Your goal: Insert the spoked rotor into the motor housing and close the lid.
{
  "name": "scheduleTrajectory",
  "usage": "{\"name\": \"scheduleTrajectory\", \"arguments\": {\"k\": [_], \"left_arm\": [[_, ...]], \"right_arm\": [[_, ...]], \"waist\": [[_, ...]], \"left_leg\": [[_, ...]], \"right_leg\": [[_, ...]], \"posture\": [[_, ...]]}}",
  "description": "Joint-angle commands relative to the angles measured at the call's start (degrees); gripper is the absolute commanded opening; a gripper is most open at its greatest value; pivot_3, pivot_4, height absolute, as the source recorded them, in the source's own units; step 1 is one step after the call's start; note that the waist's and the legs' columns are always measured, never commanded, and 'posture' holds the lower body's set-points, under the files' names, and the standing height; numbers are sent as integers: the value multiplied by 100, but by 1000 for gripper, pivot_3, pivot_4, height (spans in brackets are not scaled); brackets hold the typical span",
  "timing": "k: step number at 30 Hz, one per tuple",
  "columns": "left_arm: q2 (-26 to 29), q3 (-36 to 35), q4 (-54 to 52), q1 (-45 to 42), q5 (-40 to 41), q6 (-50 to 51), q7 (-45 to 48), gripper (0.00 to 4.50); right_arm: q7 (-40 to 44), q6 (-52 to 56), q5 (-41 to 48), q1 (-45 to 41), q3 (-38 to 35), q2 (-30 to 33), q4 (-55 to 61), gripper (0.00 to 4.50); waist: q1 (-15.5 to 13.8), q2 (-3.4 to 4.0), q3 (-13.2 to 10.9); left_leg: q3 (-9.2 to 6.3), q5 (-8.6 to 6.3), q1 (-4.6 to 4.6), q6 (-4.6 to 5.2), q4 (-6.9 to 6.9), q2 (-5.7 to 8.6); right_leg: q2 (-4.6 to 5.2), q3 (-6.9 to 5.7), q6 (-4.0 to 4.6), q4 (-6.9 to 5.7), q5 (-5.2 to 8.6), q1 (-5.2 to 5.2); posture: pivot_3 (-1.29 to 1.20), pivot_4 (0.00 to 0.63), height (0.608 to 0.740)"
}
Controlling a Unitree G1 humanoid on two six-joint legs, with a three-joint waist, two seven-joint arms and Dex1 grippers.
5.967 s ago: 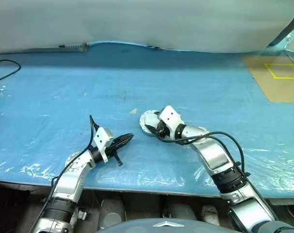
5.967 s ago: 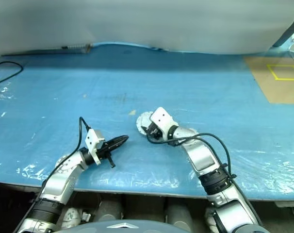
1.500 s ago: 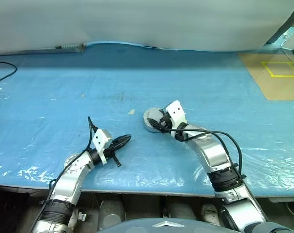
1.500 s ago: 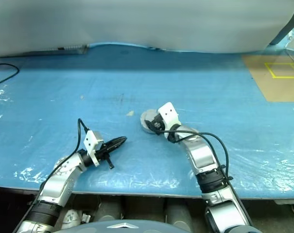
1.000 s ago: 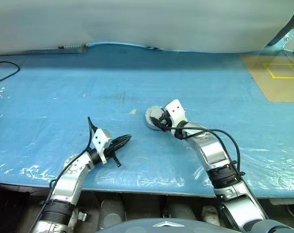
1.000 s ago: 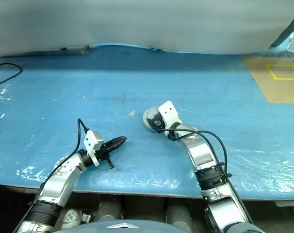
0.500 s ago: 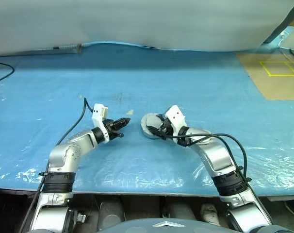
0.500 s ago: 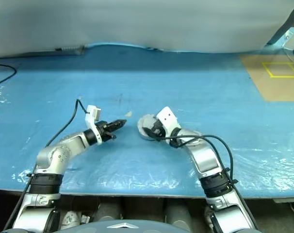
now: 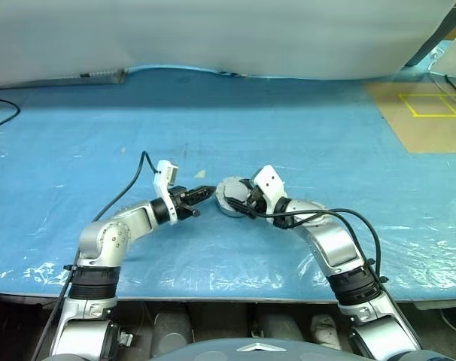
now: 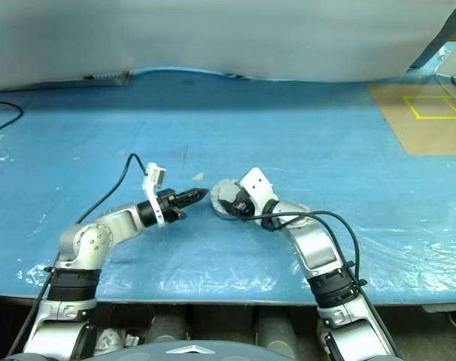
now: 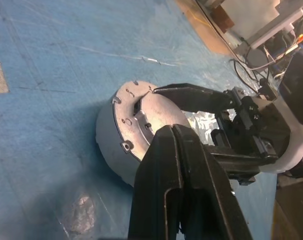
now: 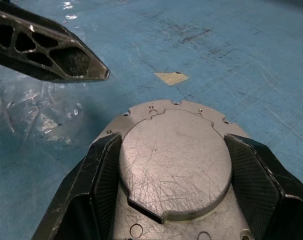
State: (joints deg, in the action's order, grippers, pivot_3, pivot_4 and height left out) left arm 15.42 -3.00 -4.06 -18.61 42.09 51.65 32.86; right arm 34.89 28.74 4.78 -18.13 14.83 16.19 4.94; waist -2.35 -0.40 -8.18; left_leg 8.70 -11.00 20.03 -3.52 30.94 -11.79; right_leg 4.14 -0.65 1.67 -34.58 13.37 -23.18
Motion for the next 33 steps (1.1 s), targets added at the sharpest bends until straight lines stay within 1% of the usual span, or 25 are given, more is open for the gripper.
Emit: {"name": "scheduleTrajectory", "arguments": {"k": [1,3,7,14,24,33], "left_arm": [[-98,203,89,-199,-218,-186,-3,0],[-158,293,325,-284,-439,-292,-89,0],[-246,293,619,-396,-710,-509,-218,0],[-289,13,715,-506,-642,-516,-219,0],[-277,162,583,-484,-573,-244,66,0],[-242,421,946,-598,-1034,-296,-53,0]], "right_arm": [[87,197,-113,198,375,-18,-452,2934],[82,184,-130,192,365,-28,-469,2934],[67,167,-144,191,351,-34,-483,2934],[40,157,-158,194,344,-45,-501,2934],[20,132,-199,155,352,-53,-564,2934],[-50,-46,-298,154,367,-36,-582,2934]], "waist": [[6,-1,-1],[12,-1,-1],[19,-2,0],[19,-3,0],[19,-3,-1],[16,-3,0]], "left_leg": [[0,0,0,0,0,0],[1,0,-2,0,0,-1],[1,0,-3,0,0,-1],[0,0,-4,0,0,-1],[1,0,-3,1,0,-1],[0,-1,-4,2,-1,-2]], "right_leg": [[0,0,-11,0,6,0],[0,0,-27,0,16,0],[-1,0,-17,1,9,1],[0,-1,-23,1,13,2],[0,-1,-27,3,15,2],[0,0,-37,5,21,2]], "posture": [[0,150,740],[0,150,740],[0,150,740],[0,150,740],[0,150,740],[0,150,740]]}}
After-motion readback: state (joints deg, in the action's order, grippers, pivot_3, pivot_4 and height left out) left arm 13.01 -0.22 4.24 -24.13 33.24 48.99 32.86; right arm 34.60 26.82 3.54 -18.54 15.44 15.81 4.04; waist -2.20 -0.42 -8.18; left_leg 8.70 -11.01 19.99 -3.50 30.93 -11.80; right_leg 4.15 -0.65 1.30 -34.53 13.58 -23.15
